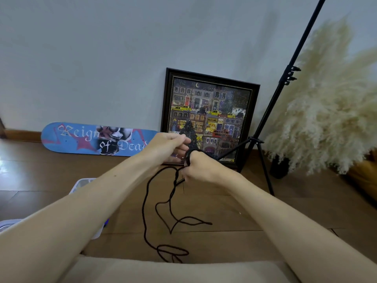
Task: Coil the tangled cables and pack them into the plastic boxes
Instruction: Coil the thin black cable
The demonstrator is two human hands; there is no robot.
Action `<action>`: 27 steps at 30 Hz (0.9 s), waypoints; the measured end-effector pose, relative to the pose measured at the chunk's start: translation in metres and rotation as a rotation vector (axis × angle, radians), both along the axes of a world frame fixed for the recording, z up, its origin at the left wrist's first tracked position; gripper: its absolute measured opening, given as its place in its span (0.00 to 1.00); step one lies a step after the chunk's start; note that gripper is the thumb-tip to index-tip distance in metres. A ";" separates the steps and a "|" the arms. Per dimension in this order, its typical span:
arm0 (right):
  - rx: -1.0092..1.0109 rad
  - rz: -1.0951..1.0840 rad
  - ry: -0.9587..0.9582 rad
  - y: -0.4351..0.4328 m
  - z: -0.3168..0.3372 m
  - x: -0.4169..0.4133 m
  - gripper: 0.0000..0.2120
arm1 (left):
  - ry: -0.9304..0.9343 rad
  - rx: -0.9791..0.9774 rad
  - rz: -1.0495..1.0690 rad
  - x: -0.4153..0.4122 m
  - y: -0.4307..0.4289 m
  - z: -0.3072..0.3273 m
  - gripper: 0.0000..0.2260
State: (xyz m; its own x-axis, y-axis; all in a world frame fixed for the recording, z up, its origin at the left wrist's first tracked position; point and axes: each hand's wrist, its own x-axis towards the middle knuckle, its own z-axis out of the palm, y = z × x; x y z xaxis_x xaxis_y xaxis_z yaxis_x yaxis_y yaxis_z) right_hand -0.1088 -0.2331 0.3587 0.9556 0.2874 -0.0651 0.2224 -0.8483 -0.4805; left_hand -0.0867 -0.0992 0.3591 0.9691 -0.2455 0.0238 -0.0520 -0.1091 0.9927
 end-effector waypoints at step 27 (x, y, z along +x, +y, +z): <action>0.746 0.256 0.995 -0.024 0.013 -0.011 0.13 | -1.614 0.935 0.125 -0.010 -0.005 -0.003 0.10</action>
State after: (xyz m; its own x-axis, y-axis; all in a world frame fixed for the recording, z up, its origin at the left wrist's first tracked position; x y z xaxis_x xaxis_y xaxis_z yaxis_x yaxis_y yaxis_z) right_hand -0.1199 -0.2573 0.3719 0.4988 0.7324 -0.4634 -0.3909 -0.2871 -0.8745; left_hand -0.0964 -0.1040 0.3565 0.1630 -0.6574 0.7357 -0.7095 -0.5963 -0.3756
